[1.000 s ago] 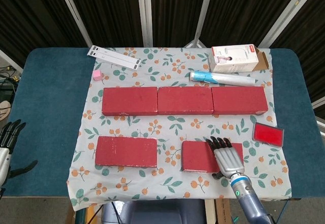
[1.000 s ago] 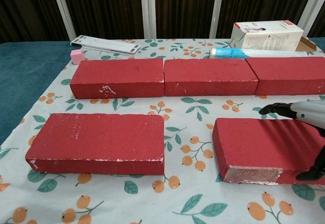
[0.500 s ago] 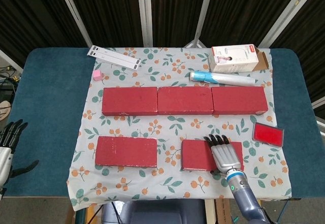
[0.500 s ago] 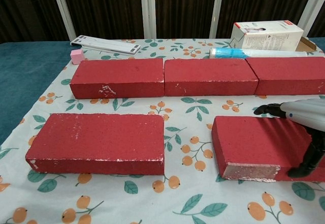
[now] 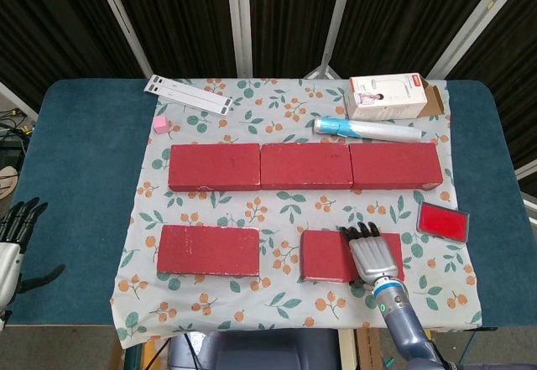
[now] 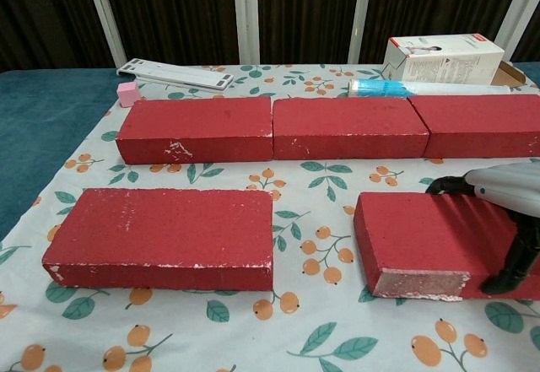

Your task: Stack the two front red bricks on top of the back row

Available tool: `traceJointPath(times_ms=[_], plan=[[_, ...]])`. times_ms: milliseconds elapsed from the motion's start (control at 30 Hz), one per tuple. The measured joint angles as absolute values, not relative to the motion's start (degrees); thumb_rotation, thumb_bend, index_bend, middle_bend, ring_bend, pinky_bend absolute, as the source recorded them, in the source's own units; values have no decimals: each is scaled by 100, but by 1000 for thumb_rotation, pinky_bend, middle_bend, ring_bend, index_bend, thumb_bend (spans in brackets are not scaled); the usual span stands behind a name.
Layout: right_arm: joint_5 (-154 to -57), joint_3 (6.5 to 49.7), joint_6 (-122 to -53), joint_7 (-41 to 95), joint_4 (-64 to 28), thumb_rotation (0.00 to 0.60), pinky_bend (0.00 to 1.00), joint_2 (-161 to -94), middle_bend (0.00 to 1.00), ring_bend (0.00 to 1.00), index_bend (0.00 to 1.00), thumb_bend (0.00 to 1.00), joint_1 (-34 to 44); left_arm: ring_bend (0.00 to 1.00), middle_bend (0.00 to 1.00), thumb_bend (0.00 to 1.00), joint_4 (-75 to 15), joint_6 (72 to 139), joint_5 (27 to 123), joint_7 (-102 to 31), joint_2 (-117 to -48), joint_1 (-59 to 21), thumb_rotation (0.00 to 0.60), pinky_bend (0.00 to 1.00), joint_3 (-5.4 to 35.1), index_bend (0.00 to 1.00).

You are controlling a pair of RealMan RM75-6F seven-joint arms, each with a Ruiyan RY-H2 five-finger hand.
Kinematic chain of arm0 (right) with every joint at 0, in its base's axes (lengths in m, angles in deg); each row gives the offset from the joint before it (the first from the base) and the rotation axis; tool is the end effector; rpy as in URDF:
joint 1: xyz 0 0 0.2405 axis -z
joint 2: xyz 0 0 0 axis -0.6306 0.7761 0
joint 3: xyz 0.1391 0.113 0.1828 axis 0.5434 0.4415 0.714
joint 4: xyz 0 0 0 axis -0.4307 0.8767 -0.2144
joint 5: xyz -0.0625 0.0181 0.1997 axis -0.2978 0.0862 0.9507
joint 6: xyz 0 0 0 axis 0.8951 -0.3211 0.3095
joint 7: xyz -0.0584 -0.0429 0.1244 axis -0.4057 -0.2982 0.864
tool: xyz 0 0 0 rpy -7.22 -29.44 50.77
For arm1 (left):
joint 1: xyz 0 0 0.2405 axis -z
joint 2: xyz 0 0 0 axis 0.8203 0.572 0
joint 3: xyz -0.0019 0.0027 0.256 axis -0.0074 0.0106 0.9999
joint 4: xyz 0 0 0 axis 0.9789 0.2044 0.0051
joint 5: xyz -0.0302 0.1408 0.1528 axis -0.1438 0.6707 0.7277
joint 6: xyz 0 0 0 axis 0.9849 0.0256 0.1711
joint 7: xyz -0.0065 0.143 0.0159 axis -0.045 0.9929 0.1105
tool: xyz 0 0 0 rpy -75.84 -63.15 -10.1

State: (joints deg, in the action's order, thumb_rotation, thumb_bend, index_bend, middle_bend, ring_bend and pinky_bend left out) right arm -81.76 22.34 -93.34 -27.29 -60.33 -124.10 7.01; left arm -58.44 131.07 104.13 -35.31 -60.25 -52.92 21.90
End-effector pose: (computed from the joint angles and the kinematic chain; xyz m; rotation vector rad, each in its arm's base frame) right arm -0.1794 -0.2383 0.0150 1.7924 -1.1186 0.4441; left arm -0.2811 0.1591 0.1673 -1.3621 -0.9264 -1.0092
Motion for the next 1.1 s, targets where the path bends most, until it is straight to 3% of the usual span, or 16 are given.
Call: traceJointPath(times_ms=[367, 667, 867, 1100], plan=[[-8300, 2336, -9494, -2737, -6280, 600, 0, -12097, 250, 32, 285, 68, 538, 0, 24, 10, -5851, 13061, 10355, -3485, -6035, -5276, 600, 127, 2172, 96], [-7578, 3056, -9310, -2824, -6549, 600, 0, -11401, 250, 32, 285, 68, 10, 0, 24, 10, -5845, 13005, 10184, -3376, -6087, -5248, 600, 127, 2099, 96], [-6510, 3618, -8695, -2911, -6393, 600, 0, -10991, 251, 36, 285, 68, -648, 0, 24, 10, -5821, 12942, 9973, -3210, -6158, -5216, 600, 127, 2017, 96], [-4865, 3905, -7419, -3077, -5206, 600, 0, -10861, 255, 40, 285, 68, -1710, 0, 23, 9, -5810, 12795, 9638, -2831, -6298, -5135, 600, 127, 1897, 96]])
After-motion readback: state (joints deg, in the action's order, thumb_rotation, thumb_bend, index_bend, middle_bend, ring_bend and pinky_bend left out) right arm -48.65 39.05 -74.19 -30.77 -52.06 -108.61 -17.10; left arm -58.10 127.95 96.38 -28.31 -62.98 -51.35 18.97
